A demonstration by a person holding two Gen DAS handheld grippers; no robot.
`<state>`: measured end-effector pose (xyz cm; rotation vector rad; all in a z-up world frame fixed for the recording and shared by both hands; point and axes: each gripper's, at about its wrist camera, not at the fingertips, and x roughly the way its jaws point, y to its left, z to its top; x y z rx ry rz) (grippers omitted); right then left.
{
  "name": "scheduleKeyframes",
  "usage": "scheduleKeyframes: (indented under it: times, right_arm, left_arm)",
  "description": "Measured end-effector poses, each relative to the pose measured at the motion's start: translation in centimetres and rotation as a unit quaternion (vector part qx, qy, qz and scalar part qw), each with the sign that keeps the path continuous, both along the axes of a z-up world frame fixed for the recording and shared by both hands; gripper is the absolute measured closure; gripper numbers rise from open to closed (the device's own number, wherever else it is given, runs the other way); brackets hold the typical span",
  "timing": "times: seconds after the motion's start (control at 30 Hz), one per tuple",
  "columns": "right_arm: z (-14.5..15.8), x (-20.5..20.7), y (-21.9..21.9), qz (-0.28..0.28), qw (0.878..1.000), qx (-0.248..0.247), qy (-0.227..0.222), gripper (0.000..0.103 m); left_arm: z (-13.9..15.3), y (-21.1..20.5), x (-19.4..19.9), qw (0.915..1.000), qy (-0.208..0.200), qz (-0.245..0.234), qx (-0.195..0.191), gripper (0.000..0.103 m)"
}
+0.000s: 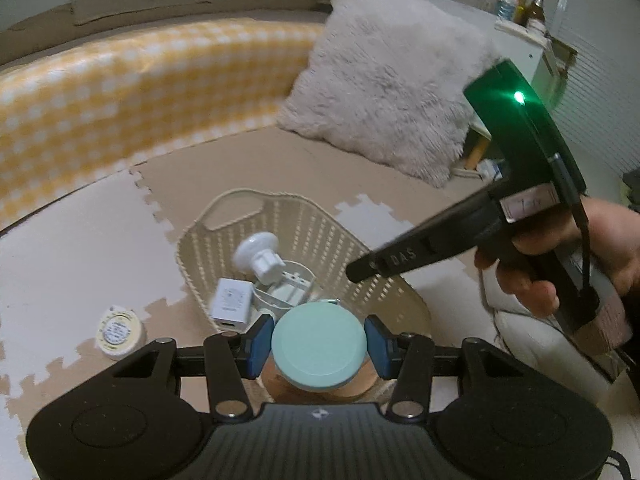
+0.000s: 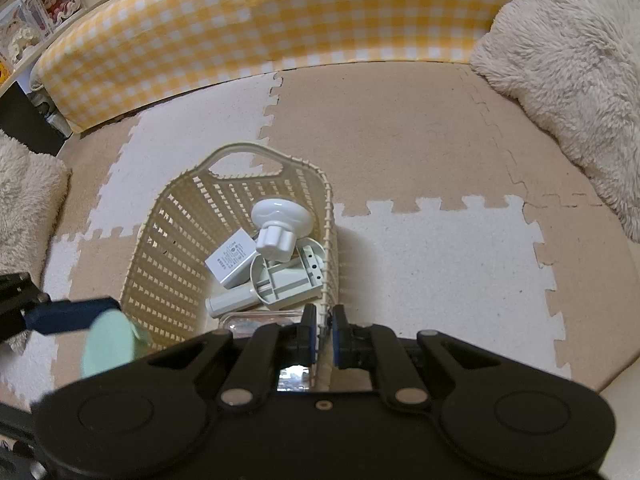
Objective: Organize rigid objects
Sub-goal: 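Carry the green lid into the basket with the left tool, then open the left tool and release the lid in the basket, then move the left tool toward the round tape measure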
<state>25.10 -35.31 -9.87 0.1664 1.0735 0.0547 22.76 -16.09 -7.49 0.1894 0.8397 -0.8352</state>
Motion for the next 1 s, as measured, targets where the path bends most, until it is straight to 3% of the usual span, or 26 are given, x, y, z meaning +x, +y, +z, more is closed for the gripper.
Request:
scheduleKeyframes:
  times: [0.4,0.57,0.67,1.0]
  right_arm:
    - [0.0,0.0,0.0,0.0,1.0,0.0,0.0,0.095]
    - [0.0,0.0,0.0,0.0,1.0,0.0,0.0,0.095]
    - [0.0,0.0,0.0,0.0,1.0,0.001,0.001,0.095]
    - [0.0,0.1,0.1,0.0,1.0,0.0,0.001,0.095]
  left_arm:
    - [-1.4,-0.6,0.3,0.9994,0.016,-0.012,0.029,0.052]
    - [-1.4,-0.7,0.2,0.9992,0.022,-0.016,0.029,0.05]
    - [-1.2,-0.6,0.1,0.9991,0.026,-0.016,0.028,0.043]
    - [-1.3,-0.6,0.0,0.9988,0.035,-0.016,0.03,0.042]
